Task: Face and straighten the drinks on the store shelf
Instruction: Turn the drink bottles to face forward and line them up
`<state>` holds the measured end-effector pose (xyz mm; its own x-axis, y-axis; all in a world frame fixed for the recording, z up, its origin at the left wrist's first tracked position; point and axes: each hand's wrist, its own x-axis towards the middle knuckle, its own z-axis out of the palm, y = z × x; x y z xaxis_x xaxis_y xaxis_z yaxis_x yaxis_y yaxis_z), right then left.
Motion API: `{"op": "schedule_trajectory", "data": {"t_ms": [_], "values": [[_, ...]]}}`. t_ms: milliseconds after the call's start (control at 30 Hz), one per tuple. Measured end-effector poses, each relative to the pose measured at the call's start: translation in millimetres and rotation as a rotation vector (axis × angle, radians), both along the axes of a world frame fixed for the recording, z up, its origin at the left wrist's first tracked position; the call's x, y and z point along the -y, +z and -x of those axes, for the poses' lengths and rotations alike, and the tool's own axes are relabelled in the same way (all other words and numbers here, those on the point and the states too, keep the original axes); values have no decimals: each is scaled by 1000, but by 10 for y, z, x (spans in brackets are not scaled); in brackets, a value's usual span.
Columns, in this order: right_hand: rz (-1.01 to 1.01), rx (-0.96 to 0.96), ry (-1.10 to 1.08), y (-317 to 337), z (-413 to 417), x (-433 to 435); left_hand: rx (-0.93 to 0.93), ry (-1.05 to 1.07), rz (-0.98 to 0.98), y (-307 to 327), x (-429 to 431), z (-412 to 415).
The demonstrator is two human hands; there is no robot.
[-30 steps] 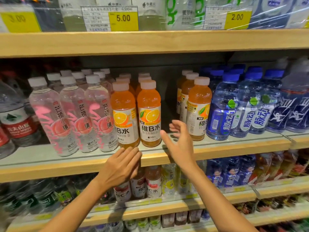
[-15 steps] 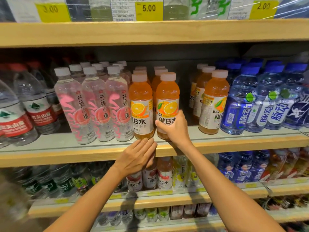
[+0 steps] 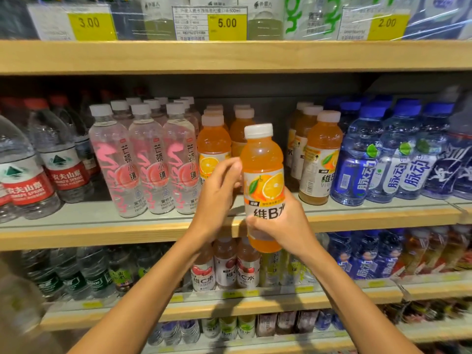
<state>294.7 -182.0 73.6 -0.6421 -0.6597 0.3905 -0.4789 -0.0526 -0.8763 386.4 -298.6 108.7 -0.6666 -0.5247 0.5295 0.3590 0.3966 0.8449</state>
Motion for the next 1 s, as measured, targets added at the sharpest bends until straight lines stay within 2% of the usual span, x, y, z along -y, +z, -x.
{"op": "schedule_trajectory", "data": {"t_ms": [67,267,367,433,533,600,667,733,833,933,1000], "values": [[-2,10,41,-21,-131,-10,-53,-57,-99,134,-135,29],[-32,-40,-44,-110,-346,5,-81,66,-204,226,-296,58],[35,49,144,-120,-268,-31,-55,40,-281,278,-263,64],[73,280,373,-115,-154,-77,-46,-98,-397,333,-207,55],[34,641,800,-149,-22,-131,-34,-514,-601,413,-108,49],[52,741,1066,-188,-14,-118,-75,-781,-742,436,-81,93],[55,799,1209,-202,-58,-80,-98,-972,-801,441,-94,150],[50,809,1229,-196,-101,-45,-99,-1086,-801,418,-113,199],[48,788,1138,-203,-94,-66,-73,-1091,-776,347,-77,246],[79,675,941,-202,-29,-136,-21,-908,-658,294,-20,229],[100,583,807,-159,7,-176,28,-689,-553,283,-4,197]]}}
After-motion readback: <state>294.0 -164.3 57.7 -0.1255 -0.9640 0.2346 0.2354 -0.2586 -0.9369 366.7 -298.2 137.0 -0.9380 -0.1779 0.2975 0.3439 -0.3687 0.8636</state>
